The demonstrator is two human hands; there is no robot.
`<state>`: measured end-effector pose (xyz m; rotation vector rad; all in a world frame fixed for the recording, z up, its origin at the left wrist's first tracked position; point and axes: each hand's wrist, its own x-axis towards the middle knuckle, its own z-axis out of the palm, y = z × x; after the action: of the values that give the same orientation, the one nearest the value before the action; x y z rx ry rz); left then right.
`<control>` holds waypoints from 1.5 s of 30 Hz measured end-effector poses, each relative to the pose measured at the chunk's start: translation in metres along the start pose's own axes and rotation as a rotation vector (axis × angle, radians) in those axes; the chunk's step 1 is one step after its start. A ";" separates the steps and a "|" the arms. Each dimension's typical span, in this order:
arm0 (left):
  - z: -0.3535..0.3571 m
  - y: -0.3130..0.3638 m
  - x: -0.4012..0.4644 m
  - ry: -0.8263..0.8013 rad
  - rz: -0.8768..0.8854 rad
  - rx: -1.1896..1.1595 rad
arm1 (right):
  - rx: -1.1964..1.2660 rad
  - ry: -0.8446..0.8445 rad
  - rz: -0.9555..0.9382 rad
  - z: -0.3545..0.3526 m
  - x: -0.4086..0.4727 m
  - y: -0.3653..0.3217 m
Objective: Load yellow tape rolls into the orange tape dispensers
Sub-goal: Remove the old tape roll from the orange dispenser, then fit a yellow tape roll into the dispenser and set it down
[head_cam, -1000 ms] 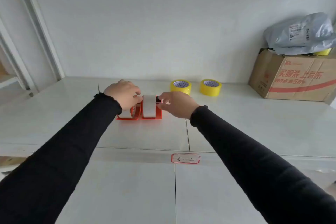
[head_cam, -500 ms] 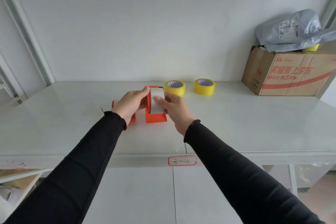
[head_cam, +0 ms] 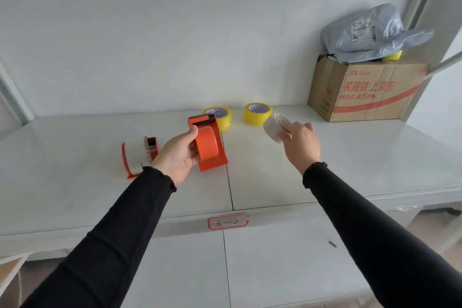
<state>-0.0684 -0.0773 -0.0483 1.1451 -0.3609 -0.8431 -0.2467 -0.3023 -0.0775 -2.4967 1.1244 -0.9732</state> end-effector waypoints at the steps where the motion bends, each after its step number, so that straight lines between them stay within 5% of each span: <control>1: 0.001 -0.002 0.000 -0.004 -0.003 0.007 | -0.083 0.010 0.019 -0.001 0.008 0.018; 8: -0.006 -0.007 0.003 0.062 0.046 0.028 | -0.451 -0.026 0.123 0.005 0.031 0.069; 11: -0.011 -0.007 0.005 0.085 0.052 0.013 | -0.334 0.028 -0.019 0.022 0.038 0.031; 15: -0.012 -0.007 0.006 0.092 0.054 -0.006 | -0.030 -0.168 -0.283 0.067 0.056 -0.053; 22: -0.013 -0.011 0.007 0.113 0.074 0.008 | -0.225 -0.540 -0.331 0.137 0.091 -0.101; 25: -0.013 -0.012 0.007 0.131 0.066 -0.005 | -0.251 -0.441 -0.342 0.139 0.091 -0.100; 28: -0.013 -0.014 0.008 0.145 0.050 -0.045 | -0.084 -0.329 -0.264 0.119 0.076 -0.091; 33: -0.006 -0.013 0.005 0.137 0.088 -0.078 | 0.578 -0.178 -0.112 0.049 0.022 -0.082; 45: 0.057 -0.025 -0.024 -0.112 0.244 -0.004 | 0.878 -0.169 -0.102 -0.003 -0.060 -0.086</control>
<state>-0.1308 -0.0999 -0.0443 1.0285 -0.5794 -0.6936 -0.2280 -0.1998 -0.0647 -1.8627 0.3737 -0.9711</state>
